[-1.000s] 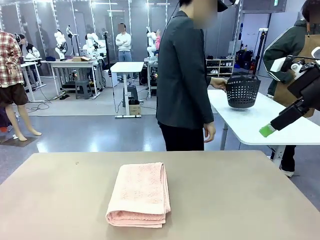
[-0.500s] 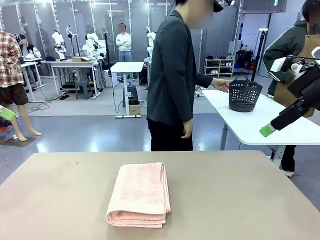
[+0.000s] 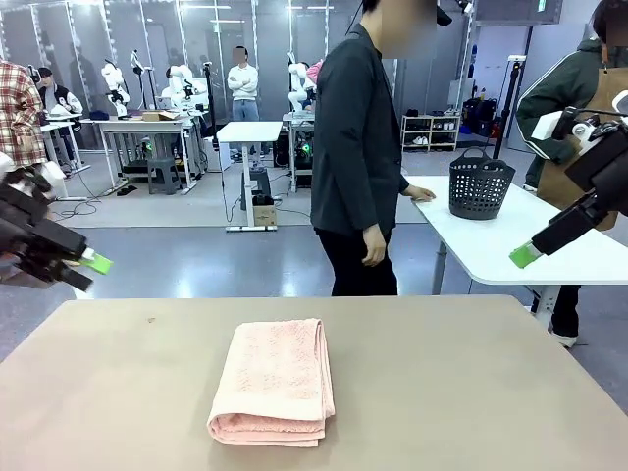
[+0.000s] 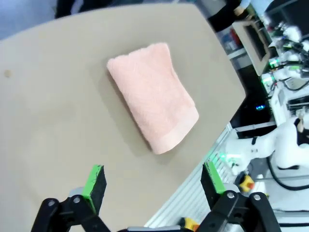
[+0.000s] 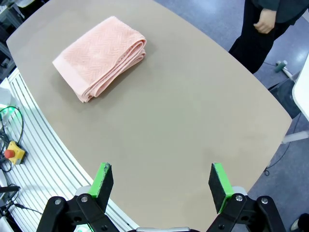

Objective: Fold the towel.
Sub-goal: Pick up the 100 cm Hotel Towel and place it on the left side of the table.

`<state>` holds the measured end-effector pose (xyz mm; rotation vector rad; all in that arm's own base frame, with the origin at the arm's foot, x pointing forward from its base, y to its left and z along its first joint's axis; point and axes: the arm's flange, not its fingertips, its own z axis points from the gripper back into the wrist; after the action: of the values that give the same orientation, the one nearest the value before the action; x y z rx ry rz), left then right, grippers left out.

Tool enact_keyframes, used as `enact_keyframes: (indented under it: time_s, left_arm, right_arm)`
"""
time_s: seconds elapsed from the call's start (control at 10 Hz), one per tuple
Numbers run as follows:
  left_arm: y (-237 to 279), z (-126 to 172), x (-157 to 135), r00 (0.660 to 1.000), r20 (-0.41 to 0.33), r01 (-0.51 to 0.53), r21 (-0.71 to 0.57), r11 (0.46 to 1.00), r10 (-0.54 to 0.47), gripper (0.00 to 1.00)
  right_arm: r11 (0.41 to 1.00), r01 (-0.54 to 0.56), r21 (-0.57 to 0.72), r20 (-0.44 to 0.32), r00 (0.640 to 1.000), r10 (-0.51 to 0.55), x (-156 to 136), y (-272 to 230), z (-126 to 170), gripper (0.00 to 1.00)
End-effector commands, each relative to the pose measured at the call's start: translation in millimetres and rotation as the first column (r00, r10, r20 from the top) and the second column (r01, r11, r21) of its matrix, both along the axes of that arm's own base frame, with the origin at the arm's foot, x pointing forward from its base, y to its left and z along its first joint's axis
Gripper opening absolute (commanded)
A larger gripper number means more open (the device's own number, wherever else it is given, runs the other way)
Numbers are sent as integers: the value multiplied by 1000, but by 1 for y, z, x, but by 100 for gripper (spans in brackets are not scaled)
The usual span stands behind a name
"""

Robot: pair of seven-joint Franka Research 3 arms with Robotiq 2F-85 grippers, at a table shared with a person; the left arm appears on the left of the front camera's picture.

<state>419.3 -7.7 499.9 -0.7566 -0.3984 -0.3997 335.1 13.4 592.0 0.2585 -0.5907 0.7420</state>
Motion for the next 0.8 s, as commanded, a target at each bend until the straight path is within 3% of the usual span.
enact_keyframes:
  time_s: [0.0, 0.2, 0.5, 0.7]
  left_arm:
    - [-21, -21, 21, 997, -69, -42, -59, 997, 38, 100]
    - [-48, -52, 44, 981, -176, -98, -82, 992, 82, 100]
    - [-75, -104, 57, 962, -248, -137, -76, 988, 114, 100]
    - [-87, -129, 55, 962, -229, -178, -96, 979, 152, 100]
  right_arm:
    - [1000, 16, -2, -7, 1000, -16, 0, 1, 0, 100]
    - [1000, 16, -2, -7, 1000, -16, 0, 1, 0, 100]
    - [1000, 16, -2, -7, 1000, -16, 0, 1, 0, 100]
    - [1000, 16, -2, -7, 1000, -16, 0, 1, 0, 100]
